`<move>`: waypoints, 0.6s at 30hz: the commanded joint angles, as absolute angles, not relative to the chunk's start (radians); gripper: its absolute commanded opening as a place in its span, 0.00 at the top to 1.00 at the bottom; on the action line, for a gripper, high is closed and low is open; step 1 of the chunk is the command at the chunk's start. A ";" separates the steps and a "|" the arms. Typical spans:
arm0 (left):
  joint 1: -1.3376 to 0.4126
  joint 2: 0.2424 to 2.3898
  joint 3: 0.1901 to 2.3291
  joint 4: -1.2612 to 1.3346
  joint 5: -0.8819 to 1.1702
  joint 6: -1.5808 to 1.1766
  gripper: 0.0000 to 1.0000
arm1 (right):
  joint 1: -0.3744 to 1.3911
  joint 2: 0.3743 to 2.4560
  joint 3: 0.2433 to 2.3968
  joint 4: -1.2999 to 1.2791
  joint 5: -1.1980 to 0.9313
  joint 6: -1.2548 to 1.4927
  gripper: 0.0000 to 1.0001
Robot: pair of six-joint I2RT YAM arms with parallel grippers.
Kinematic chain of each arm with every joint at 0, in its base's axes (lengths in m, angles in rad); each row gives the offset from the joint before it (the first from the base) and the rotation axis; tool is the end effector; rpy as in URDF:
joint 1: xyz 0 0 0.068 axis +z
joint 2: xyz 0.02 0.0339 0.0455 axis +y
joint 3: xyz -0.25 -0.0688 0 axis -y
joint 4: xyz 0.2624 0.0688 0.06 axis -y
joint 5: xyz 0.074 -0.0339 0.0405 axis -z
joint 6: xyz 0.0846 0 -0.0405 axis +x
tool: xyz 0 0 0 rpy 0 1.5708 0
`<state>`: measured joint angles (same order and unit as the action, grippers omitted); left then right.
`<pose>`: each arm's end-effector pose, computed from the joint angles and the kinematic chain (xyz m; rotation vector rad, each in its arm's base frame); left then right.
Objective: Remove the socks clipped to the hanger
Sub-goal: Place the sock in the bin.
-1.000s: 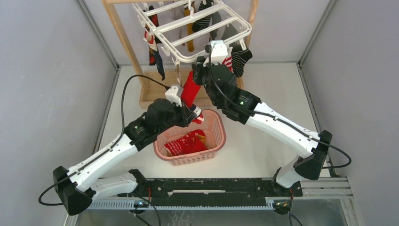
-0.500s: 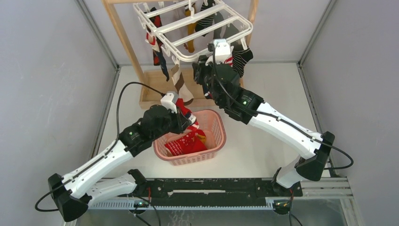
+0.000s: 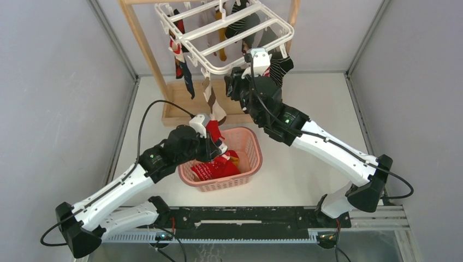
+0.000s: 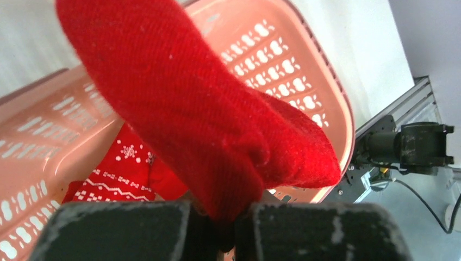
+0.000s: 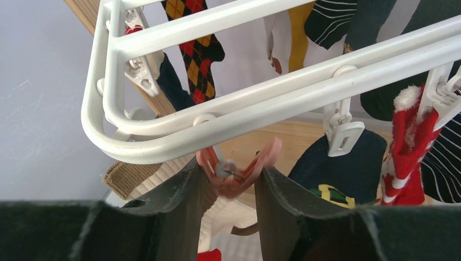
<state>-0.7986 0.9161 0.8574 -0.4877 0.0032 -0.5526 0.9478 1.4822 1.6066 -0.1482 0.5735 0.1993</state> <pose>0.1873 -0.1927 0.2739 0.2749 2.2072 -0.7848 0.2682 0.2947 0.4512 -0.1507 1.6008 0.4360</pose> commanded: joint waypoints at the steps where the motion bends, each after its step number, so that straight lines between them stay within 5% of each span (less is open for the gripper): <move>1: -0.803 0.913 0.817 -0.505 0.048 -0.566 0.94 | 0.939 1.437 1.588 -0.115 0.558 0.218 0.55; 7: -0.804 0.920 0.784 -0.506 0.061 -0.579 0.91 | 0.933 1.417 1.543 -0.111 0.546 0.232 0.39; 18: -0.804 0.950 0.755 -0.524 0.058 -0.571 0.51 | 0.920 1.368 1.430 -0.112 0.535 0.266 0.25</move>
<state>-0.7990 0.9478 0.7650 -0.5369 0.0513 -0.5766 0.9314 1.4147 1.4590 -0.1459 0.5484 0.2382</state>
